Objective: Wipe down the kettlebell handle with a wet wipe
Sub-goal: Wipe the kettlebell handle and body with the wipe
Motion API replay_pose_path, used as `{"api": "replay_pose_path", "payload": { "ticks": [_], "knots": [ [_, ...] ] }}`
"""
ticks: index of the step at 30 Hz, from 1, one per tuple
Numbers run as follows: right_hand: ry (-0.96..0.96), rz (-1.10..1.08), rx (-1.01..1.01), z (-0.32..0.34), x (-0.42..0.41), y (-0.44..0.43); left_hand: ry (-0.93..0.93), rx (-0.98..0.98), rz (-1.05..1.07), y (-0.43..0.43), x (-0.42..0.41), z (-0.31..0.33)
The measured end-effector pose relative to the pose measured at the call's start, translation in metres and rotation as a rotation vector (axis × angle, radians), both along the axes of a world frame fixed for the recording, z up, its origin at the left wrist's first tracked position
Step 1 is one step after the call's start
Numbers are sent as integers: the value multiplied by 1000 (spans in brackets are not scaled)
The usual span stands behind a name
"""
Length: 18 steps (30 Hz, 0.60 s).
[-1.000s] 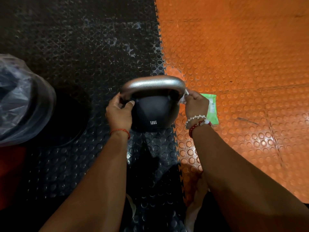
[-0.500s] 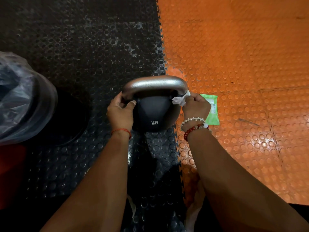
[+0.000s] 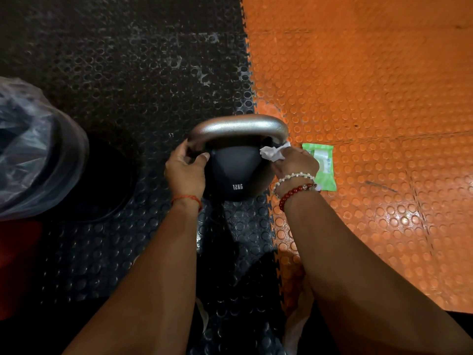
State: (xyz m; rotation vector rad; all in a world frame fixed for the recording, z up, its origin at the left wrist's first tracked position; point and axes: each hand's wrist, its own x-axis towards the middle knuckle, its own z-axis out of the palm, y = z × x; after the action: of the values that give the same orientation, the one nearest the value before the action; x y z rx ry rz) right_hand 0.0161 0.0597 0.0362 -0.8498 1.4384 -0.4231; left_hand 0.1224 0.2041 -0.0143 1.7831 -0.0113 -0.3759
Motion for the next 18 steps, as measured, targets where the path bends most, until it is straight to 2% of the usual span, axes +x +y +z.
{"api": "replay_pose_path", "payload": {
  "ticks": [2,5,6,8,10,15,18],
  "knots": [
    [-55,-95,47,1,0,-1,2,7,-2,1,0,-1],
    [-164,-47,150,-4,2,-3,-7,13,-11,1,0,1],
    [-210,-153,250,-11,3,-10,-4,7,-13,1,0,1],
    [-203,-228,242,-10,3,-8,5,-2,-14,2,0,0],
    [-185,-210,159,9,4,6,5,-2,-10,3,0,-1],
    [-233,-207,283,19,9,13,3,9,-2,0,0,0],
    [-293,-267,288,16,12,12,-14,5,4,0,0,-1]
  ]
}}
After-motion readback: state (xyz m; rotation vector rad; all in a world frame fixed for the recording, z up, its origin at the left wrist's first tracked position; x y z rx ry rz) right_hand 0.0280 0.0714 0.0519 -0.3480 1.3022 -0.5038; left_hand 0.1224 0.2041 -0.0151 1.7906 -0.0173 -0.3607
